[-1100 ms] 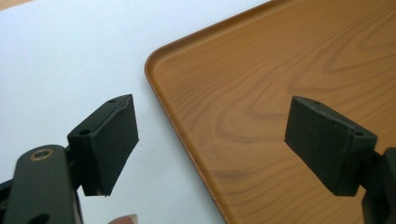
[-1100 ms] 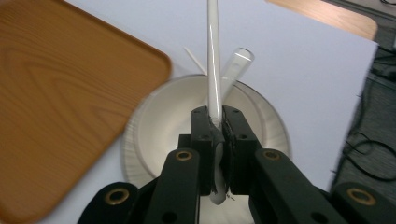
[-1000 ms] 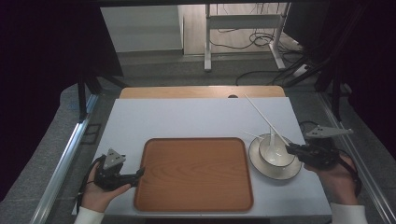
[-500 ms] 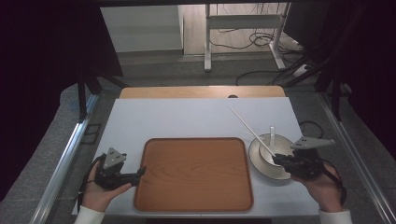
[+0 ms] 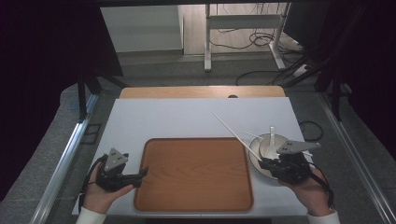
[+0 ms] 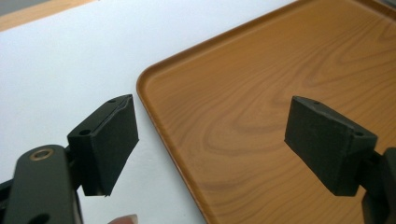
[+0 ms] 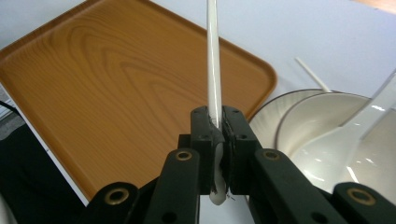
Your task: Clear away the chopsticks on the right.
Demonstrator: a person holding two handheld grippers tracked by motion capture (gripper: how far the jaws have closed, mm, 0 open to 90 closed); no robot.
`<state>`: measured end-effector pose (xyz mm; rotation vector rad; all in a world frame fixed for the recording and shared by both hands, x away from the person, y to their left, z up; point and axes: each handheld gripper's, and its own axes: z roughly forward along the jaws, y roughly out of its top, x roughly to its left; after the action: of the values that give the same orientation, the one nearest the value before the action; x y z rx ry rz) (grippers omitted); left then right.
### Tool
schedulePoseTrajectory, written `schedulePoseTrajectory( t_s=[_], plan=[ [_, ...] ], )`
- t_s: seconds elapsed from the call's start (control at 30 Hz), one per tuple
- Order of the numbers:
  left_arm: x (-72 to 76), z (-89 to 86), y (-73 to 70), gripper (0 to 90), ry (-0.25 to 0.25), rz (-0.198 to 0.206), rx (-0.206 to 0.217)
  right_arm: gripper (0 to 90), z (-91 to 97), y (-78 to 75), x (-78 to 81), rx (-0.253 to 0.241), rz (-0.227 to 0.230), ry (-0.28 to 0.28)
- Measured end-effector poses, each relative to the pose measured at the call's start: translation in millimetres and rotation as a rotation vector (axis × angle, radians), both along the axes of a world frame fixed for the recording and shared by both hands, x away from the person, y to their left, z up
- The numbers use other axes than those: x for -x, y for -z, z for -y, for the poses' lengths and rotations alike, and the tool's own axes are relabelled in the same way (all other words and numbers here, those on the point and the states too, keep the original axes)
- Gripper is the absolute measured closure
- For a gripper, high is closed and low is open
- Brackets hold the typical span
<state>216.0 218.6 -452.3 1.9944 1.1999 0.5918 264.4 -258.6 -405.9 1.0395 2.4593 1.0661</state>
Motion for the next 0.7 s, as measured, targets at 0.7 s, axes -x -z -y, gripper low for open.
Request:
schedulePoseTrajectory(
  t_s=[0.7],
  plan=[
    [-1.9, 6.3, 4.4, 16.8, 0.021, -0.015, -0.004, 83.9, -32.5, 25.7, -1.3, 0.061, -0.085, -0.020]
  ],
)
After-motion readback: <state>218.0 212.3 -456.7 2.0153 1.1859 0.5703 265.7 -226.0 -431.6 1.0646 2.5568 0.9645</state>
